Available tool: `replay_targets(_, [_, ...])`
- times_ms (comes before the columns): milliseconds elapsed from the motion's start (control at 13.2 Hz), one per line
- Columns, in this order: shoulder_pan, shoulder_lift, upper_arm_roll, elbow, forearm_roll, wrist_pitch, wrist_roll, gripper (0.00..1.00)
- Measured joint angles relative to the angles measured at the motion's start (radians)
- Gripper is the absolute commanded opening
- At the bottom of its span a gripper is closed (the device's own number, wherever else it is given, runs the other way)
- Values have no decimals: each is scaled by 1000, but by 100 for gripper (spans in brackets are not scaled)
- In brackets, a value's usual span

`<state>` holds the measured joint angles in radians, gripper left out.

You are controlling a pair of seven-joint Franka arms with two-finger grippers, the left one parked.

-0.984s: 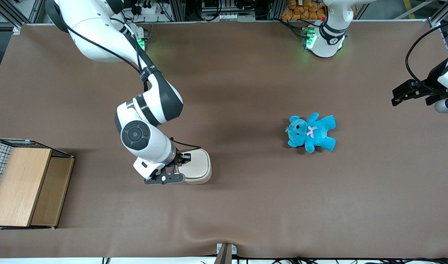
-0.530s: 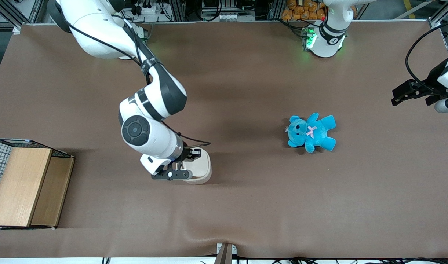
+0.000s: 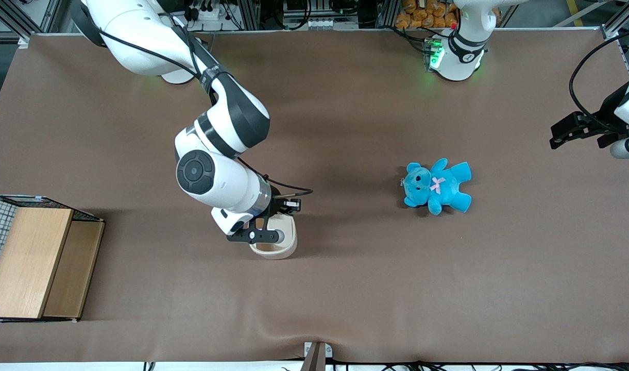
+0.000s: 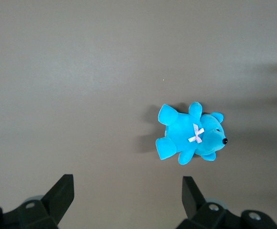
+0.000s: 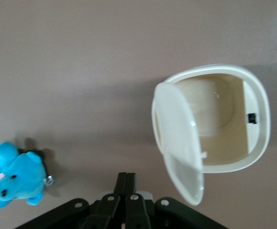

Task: Open trash can with right arm
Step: 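Lift the right gripper away from the opened trash can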

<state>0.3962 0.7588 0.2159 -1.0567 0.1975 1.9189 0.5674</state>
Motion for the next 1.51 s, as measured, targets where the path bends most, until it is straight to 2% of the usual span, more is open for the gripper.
replay_targets(76, [-7, -3, 14, 5, 1, -19, 8, 33])
replay_targets(227, [-57, -11, 64, 12, 1, -67, 14, 52])
replay_targets(454, [-175, -24, 166, 16, 1, -177, 13, 61])
replay_targets(530, [-202, -37, 190, 24, 1, -206, 12, 67])
replay_targets(605, [-219, -62, 201, 28, 2, -235, 13, 70])
replay_targets(984, [-287, -177, 204, 28, 3, -437, 13, 100])
replay_targets(1286, [-370, -194, 203, 28, -19, -497, -12, 100])
replay_targets(1514, [-380, -253, 204, 24, -151, -541, -19, 100])
